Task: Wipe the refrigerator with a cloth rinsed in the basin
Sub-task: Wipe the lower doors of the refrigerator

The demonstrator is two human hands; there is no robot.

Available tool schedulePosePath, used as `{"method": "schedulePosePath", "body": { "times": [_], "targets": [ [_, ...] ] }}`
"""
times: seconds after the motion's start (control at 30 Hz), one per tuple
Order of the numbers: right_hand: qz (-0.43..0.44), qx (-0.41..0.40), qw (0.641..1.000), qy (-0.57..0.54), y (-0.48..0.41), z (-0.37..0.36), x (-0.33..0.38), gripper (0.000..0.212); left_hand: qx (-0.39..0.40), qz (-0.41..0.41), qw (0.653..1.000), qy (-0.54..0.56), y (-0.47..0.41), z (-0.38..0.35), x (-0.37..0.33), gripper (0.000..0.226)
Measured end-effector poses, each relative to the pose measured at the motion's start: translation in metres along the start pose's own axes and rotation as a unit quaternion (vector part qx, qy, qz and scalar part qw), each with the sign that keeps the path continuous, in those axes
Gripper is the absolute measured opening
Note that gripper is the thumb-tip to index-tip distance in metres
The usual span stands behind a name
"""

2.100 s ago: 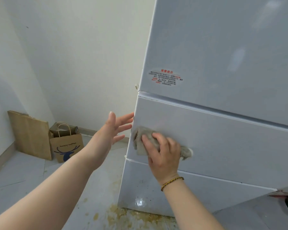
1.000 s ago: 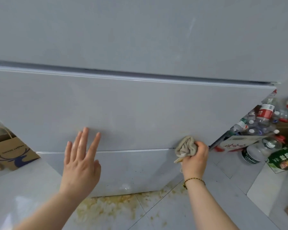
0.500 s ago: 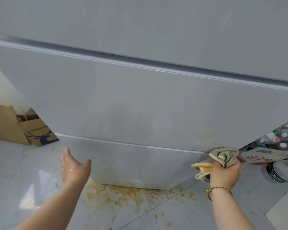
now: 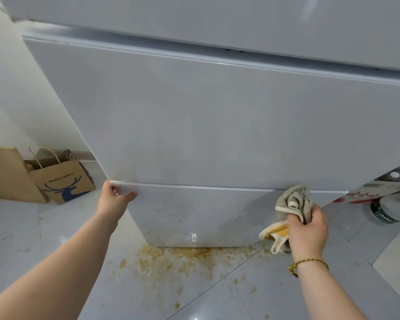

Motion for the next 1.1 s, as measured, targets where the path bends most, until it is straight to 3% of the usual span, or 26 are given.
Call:
{"method": "schedulePosePath", "body": {
  "times": [0.17,0.43,0.53,0.7,0.77,0.83,0.9,0.97,1.1],
  "targets": [
    [0.032,0.001,0.999,0.011,0.039,-0.013,0.001,0.028,0.06,-0.052,0.992,-0.098,-0.007,0.012,0.004,0.04],
    [0.123,0.029,0.988,0.087,0.076,-0.054,0.019,0.04,0.069,-0.07,0.983,-0.155,0.016,0.025,0.008,0.041],
    [0.176,0.049,0.976,0.123,0.099,-0.081,0.03,0.048,0.078,-0.082,0.982,-0.152,0.051,0.037,0.019,0.023],
    [0.386,0.081,0.9,0.185,0.162,-0.112,0.038,0.068,0.096,-0.092,0.974,-0.182,0.078,0.044,0.034,0.03],
    [0.426,0.13,0.868,0.218,0.19,-0.12,0.035,0.072,0.079,-0.112,0.968,-0.209,0.087,0.044,0.041,0.06],
    [0.454,0.147,0.844,0.244,0.203,-0.121,0.031,0.068,0.045,-0.242,0.927,-0.283,0.101,0.043,0.036,0.065],
    [0.469,0.149,0.831,0.259,0.2,-0.113,0.028,0.066,0.073,-0.352,0.865,-0.35,0.117,0.032,0.027,0.057],
    [0.474,0.141,0.826,0.272,0.185,-0.101,0.022,0.066,0.114,-0.406,0.82,-0.387,0.131,0.014,0.025,0.06],
    [0.448,0.08,0.843,0.287,0.126,-0.063,0.007,0.063,0.122,-0.428,0.796,-0.41,0.154,-0.022,0.035,0.086]
  ]
}}
Point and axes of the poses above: each hand's wrist, its own y-axis away from the middle knuckle, its own z-axis out of the back of the hand, x = y × z, the point moved 3 cm from there along -y, towards the middle knuckle, and after that the axes turned 10 degrees about -z, right-handed, at the moved point
